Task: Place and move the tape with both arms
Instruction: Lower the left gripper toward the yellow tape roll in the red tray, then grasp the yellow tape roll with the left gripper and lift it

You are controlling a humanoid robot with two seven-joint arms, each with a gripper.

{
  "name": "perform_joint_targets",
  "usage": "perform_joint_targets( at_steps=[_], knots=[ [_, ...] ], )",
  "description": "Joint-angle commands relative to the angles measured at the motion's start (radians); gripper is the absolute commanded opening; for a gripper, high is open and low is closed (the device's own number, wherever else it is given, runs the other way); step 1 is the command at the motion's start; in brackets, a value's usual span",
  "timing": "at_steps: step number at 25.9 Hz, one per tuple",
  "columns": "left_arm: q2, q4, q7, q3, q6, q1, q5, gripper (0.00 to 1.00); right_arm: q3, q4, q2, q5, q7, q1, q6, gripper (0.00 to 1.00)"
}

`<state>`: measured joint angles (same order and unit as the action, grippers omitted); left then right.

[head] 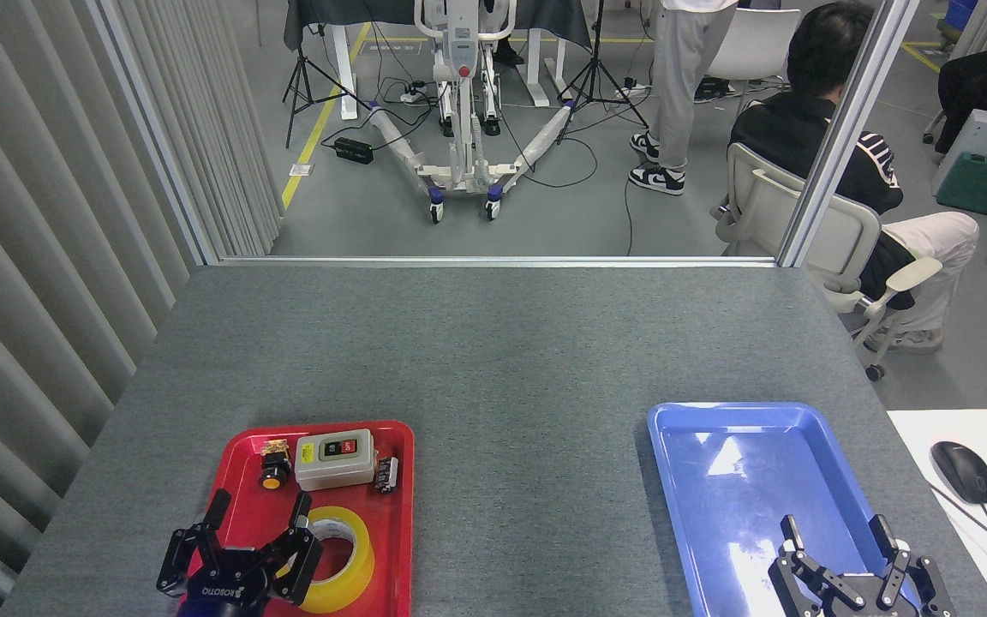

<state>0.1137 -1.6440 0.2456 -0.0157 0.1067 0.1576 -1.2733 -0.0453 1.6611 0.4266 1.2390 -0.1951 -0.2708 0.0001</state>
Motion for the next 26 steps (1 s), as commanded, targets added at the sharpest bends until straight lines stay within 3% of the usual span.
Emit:
perform_joint_targets(
  at_steps=[1,13,26],
  knots=[
    [0.009,-0.004,0.006,0.000,0.004,0.005,0.005,0.99,-0.001,0.000,0.000,-0.001,-0.006,0.001,0.001,1.00],
    [0.007,-0.025,-0.014,-0.001,0.024,0.003,0.040,0.99,-0.001,0.000,0.000,-0.003,-0.006,-0.001,-0.002,1.00],
    [0.012,-0.085,-0.336,-0.004,0.042,-0.012,0.042,0.99,0.001,-0.001,-0.003,-0.001,-0.006,-0.004,-0.002,1.00]
  ],
)
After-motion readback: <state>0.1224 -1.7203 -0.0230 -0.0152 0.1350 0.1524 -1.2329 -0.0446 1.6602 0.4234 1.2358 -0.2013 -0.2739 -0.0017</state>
